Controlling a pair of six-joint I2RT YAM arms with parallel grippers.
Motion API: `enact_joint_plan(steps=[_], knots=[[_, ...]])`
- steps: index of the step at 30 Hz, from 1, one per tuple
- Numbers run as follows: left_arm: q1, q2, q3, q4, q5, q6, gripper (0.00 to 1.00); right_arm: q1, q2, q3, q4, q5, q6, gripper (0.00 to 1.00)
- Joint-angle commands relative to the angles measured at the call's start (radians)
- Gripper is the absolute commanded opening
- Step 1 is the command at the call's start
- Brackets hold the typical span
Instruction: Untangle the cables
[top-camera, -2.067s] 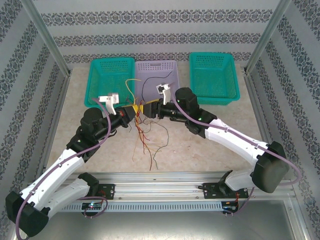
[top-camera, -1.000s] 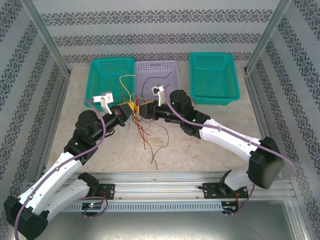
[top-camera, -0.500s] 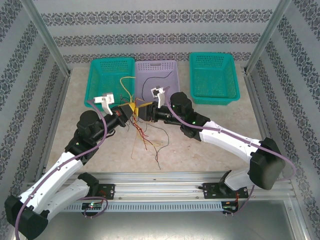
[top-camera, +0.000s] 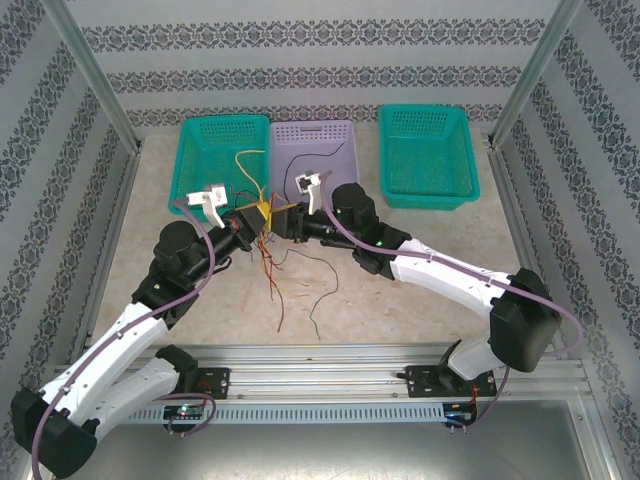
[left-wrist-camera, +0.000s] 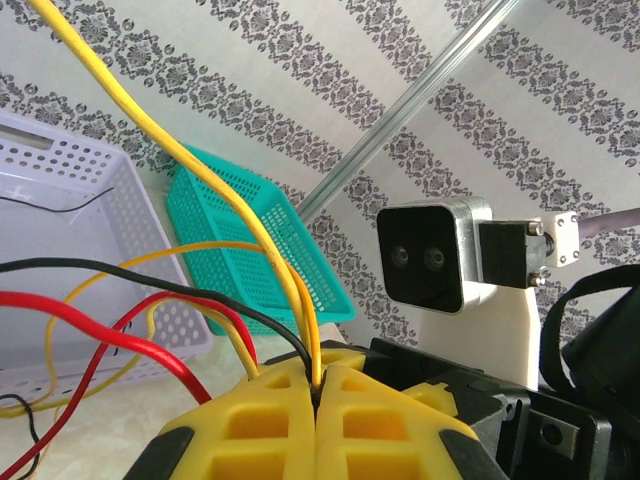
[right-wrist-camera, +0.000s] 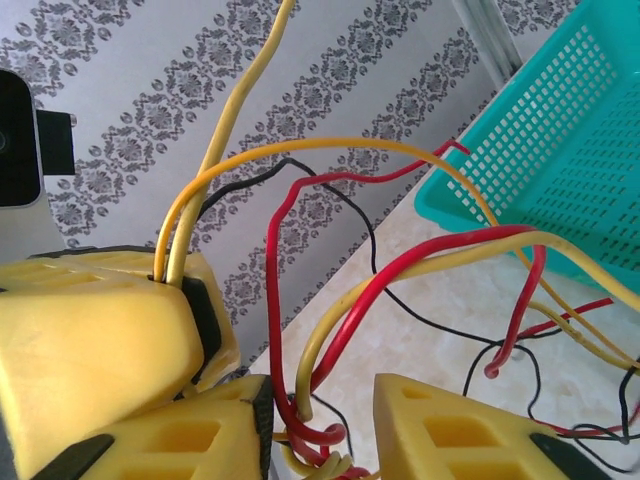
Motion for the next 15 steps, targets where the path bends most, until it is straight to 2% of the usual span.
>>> enact_joint_plan(steps=[1, 3, 8, 15], knots=[[-0.006, -0.008, -0.015, 0.092, 0.055, -0.030, 0.00, 0.013, 0.011, 0.013, 0.041, 0.072, 0.002, 0.30], [-0.006, -0.005, -0.018, 0.102, 0.057, -0.035, 0.00, 0.014, 0.031, 0.033, 0.040, 0.043, 0.008, 0.22], [-0.006, -0.013, -0.017, 0.088, 0.061, -0.028, 0.00, 0.015, 0.012, 0.012, 0.038, 0.090, -0.012, 0.00], [-0.004, -0.082, 0.015, -0.039, 0.023, 0.055, 0.00, -0.030, -0.154, -0.101, -0.091, 0.267, -0.099, 0.00]])
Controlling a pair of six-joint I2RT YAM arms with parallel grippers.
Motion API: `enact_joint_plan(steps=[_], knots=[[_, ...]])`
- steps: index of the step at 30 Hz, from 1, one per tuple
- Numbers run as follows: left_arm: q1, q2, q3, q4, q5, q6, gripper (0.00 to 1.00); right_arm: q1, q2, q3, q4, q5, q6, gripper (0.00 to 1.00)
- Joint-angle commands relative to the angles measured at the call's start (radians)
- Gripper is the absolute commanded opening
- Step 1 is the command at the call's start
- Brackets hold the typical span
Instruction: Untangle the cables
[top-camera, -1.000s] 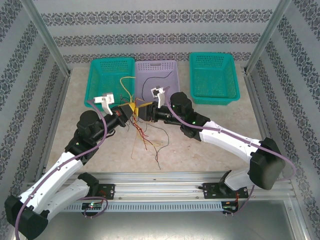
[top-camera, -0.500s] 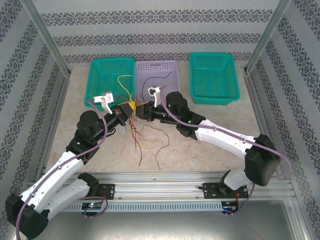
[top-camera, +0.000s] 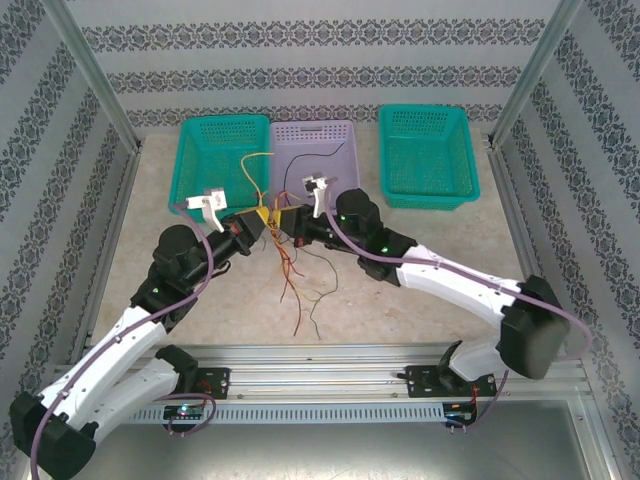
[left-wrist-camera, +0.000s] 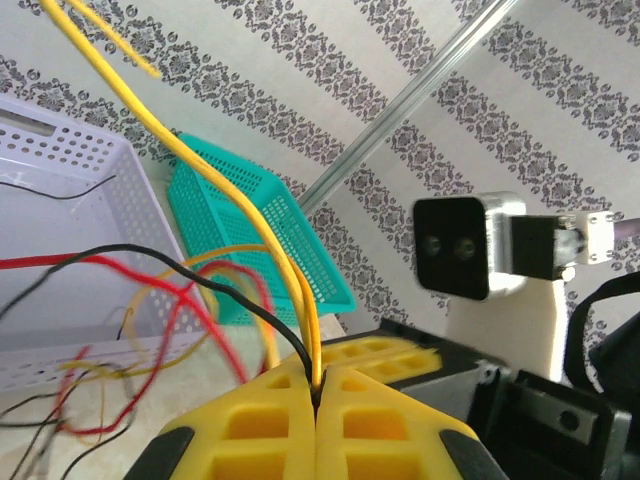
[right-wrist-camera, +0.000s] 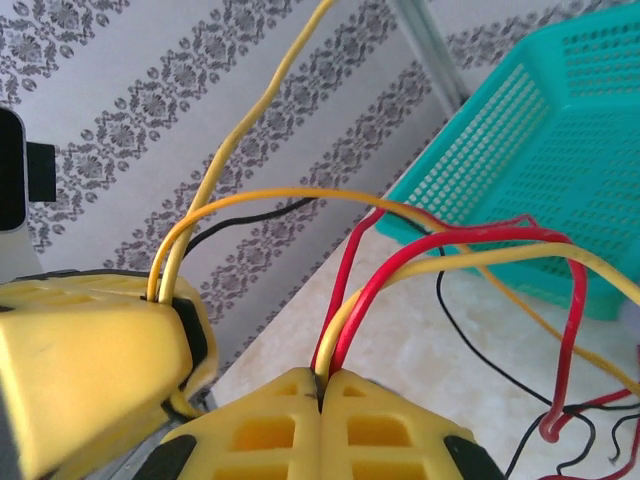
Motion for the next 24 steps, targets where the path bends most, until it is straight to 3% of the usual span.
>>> enact_joint_plan(steps=[1, 5, 11, 16, 19, 24], knots=[[-0.004, -0.050, 0.038, -0.022, 0.017, 0.057, 0.00, -0.061, -0.097, -0.072, -0.065, 0.141, -0.035, 0.00], [-0.003, -0.055, 0.055, -0.056, 0.017, 0.085, 0.00, -0.149, -0.183, -0.147, -0.089, 0.148, 0.001, 0.00], [-0.005, -0.086, 0.107, -0.180, -0.026, 0.178, 0.00, -0.295, -0.339, -0.202, -0.301, 0.302, 0.030, 0.00], [-0.002, -0.089, 0.144, -0.261, -0.040, 0.241, 0.00, -0.445, -0.462, -0.276, -0.347, 0.272, 0.071, 0.00], [-0.002, -0.073, 0.139, -0.244, -0.021, 0.228, 0.00, -0.460, -0.469, -0.293, -0.285, 0.148, 0.070, 0.00], [-0.002, 0.000, 0.099, -0.094, 0.047, 0.132, 0.00, -0.376, -0.380, -0.281, -0.110, -0.085, 0.078, 0.02]])
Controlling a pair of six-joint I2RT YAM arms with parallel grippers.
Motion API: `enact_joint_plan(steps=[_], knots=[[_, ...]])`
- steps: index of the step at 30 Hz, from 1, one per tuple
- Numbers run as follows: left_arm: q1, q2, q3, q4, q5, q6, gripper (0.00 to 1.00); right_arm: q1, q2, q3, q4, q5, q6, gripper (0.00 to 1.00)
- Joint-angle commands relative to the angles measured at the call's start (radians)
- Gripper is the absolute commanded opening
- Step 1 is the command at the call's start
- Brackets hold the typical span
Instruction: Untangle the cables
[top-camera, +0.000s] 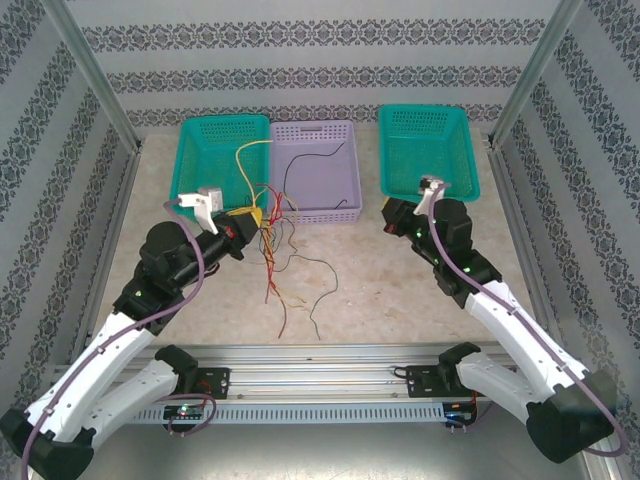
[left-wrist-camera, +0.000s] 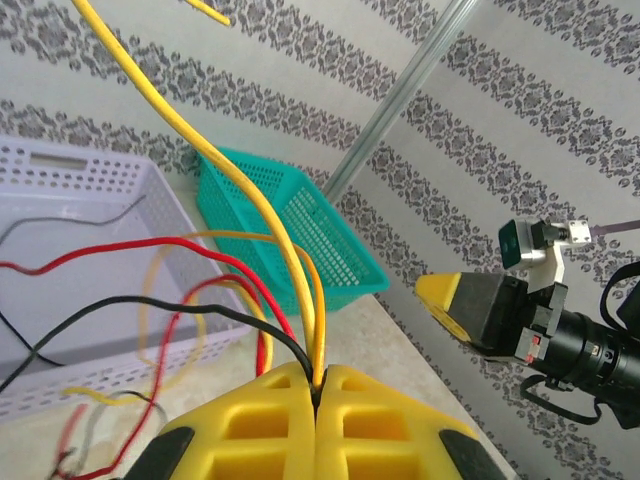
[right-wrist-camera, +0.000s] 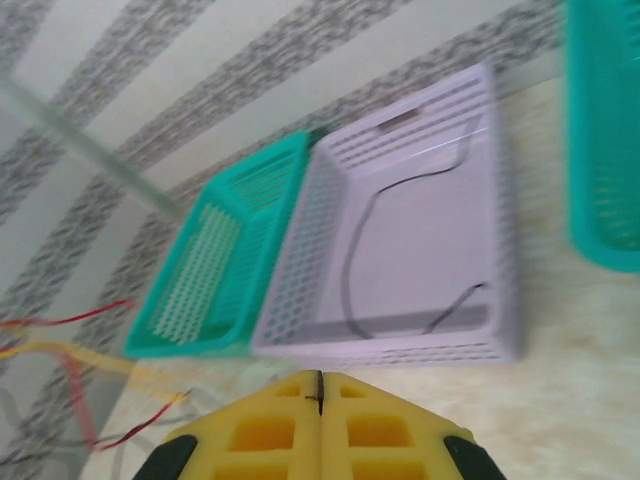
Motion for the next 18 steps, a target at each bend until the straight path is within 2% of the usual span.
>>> enact_joint_plan(steps=[1, 4, 6, 12, 18], knots=[[0.000, 0.049, -0.019, 0.148, 0.062, -0.064, 0.00, 0.076, 0.070, 0.017, 0.124, -0.182, 0.011, 0.11], [-0.003, 0.103, -0.014, 0.220, 0.091, -0.104, 0.00, 0.176, 0.141, 0.060, 0.169, -0.192, -0.022, 0.32], [-0.003, 0.122, -0.011, 0.247, 0.092, -0.115, 0.00, 0.225, 0.186, 0.070, 0.220, -0.190, -0.013, 0.36], [-0.004, 0.149, -0.011, 0.275, 0.092, -0.139, 0.00, 0.267, 0.305, 0.072, 0.446, -0.253, 0.082, 0.46], [-0.004, 0.152, -0.034, 0.293, 0.096, -0.154, 0.00, 0.328, 0.342, 0.133, 0.412, -0.191, 0.019, 0.48]])
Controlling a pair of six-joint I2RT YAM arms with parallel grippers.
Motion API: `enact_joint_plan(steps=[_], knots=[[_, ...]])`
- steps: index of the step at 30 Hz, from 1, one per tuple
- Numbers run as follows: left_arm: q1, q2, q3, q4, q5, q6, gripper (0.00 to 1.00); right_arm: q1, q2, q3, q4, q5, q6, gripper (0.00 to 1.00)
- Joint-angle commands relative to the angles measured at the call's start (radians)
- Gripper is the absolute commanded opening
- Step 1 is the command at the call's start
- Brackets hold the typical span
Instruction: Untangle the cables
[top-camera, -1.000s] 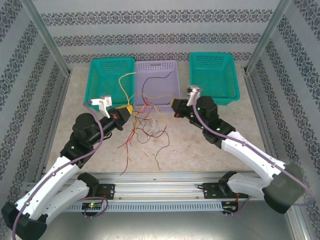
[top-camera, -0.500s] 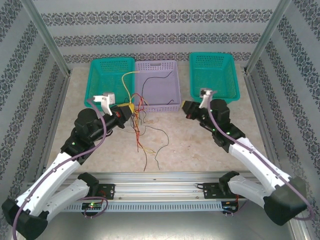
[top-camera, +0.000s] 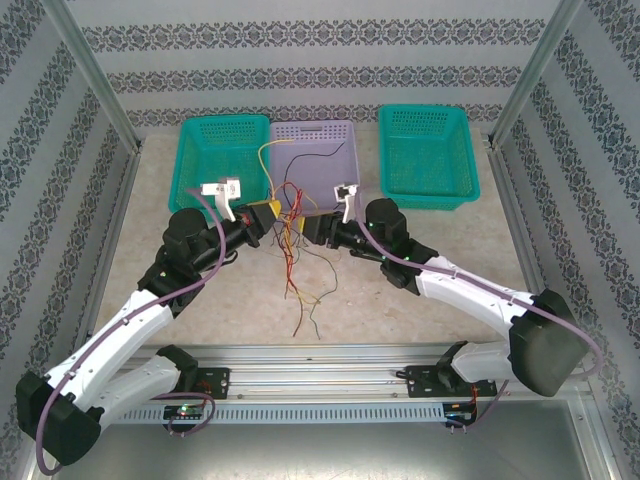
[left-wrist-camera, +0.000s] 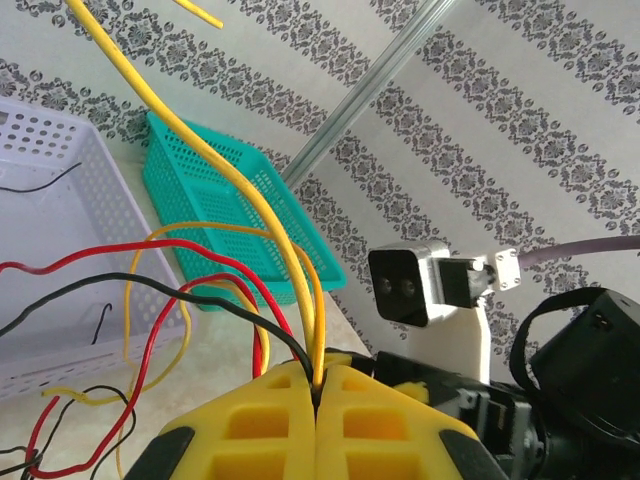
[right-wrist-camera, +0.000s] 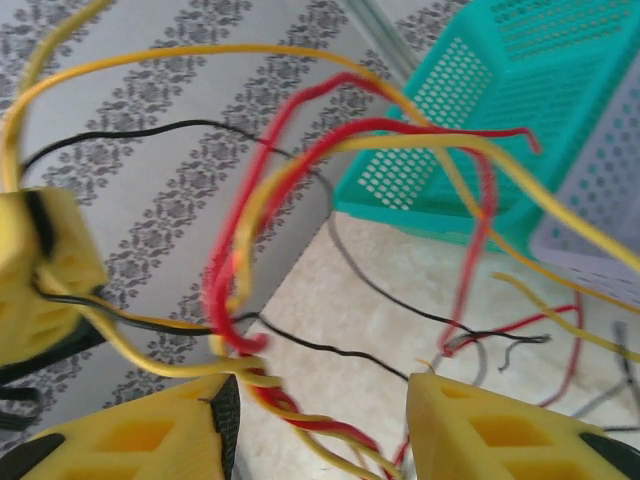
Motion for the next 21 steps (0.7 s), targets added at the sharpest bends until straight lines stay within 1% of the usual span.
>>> enact_joint_plan(steps=[1, 5, 9, 14, 16, 19, 21], knots=[[-0.004, -0.005, -0.022, 0.088, 0.016, -0.026, 0.00, 0.022, 0.002, 0.051, 0.080, 0.012, -0.026, 0.48], [-0.004, -0.005, -0.033, 0.090, 0.011, -0.026, 0.00, 0.029, -0.012, 0.046, 0.085, 0.037, -0.049, 0.46], [-0.004, 0.003, -0.038, 0.112, 0.017, -0.038, 0.00, 0.045, 0.020, 0.082, 0.030, 0.073, -0.078, 0.38], [-0.004, -0.009, -0.033, 0.105, 0.012, -0.037, 0.00, 0.049, 0.044, 0.091, -0.026, 0.120, -0.108, 0.37], [-0.004, -0.013, -0.035, 0.104, 0.010, -0.035, 0.00, 0.049, 0.050, 0.092, -0.025, 0.121, -0.109, 0.32], [-0.004, -0.009, -0.041, 0.117, 0.012, -0.042, 0.00, 0.049, 0.077, 0.117, -0.030, 0.091, -0.105, 0.29], [-0.004, -0.009, -0.040, 0.121, 0.013, -0.045, 0.00, 0.051, 0.090, 0.124, -0.036, 0.097, -0.099, 0.19]])
